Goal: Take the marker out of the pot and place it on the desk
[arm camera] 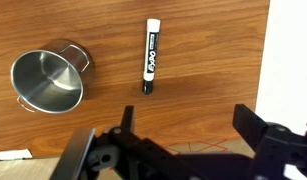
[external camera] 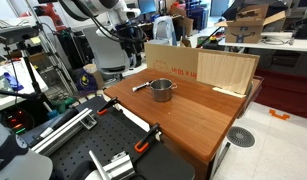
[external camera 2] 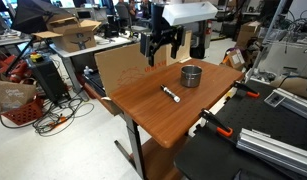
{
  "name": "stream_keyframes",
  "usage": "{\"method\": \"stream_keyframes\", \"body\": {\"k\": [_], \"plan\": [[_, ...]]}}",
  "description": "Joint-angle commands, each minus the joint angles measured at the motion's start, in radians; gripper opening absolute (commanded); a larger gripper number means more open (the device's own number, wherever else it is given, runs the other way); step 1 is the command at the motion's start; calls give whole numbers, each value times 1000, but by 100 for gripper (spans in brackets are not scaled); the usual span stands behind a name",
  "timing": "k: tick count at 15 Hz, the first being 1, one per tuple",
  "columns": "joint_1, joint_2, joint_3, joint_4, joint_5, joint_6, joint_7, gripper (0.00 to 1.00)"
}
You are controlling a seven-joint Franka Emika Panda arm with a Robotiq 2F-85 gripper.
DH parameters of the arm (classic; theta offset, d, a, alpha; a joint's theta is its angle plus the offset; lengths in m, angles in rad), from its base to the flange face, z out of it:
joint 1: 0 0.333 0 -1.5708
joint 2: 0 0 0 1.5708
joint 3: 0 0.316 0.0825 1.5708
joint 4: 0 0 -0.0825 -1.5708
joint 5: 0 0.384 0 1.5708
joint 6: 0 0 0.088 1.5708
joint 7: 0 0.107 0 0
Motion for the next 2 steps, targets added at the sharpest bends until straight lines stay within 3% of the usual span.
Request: {"method": "stream_keyframes", "body": {"k": [1,2], "plan": [[-34,-1,33,1,-7,-3,3,100],[-34,-1,33,1,-7,-3,3,100]]}}
